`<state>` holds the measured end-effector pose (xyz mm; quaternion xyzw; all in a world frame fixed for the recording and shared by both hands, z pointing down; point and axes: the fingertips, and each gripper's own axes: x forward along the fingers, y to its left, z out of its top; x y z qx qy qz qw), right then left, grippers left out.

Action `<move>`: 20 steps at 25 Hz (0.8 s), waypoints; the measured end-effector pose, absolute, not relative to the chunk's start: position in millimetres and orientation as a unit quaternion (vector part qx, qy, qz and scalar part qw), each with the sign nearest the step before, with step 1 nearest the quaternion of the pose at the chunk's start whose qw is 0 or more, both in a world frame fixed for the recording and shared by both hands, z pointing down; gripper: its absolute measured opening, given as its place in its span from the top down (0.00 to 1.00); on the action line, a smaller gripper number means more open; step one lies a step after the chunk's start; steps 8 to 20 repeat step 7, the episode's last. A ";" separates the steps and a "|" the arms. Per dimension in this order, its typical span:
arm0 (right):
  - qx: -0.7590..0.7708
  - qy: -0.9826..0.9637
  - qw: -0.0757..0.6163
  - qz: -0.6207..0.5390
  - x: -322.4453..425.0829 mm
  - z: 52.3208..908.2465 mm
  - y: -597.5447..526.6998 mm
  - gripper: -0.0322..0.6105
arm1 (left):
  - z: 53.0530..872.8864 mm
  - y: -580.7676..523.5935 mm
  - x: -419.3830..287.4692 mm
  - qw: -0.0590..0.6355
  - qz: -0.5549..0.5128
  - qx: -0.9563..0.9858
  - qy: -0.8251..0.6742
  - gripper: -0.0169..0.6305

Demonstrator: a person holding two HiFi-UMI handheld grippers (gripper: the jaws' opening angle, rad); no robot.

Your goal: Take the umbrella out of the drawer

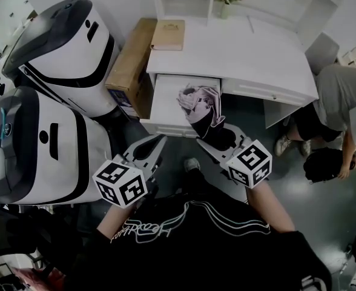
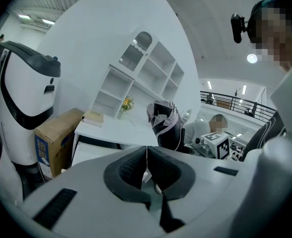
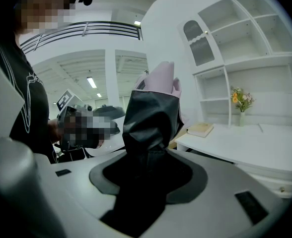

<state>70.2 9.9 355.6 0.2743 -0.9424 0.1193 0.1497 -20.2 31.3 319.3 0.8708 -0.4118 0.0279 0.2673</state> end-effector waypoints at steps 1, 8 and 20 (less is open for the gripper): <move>0.274 -0.942 0.149 0.120 70.3 355.6 10.0 0.63 | 319.6 31.3 -19.7 0.267 0.029 0.871 -0.411 0.94; 0.274 -0.942 0.150 0.119 70.4 358.3 7.6 0.63 | 320.8 26.0 -19.5 0.267 0.027 0.871 -0.412 0.94; 0.274 -0.942 0.150 0.119 70.4 358.3 7.6 0.63 | 320.8 26.0 -19.5 0.267 0.027 0.871 -0.412 0.94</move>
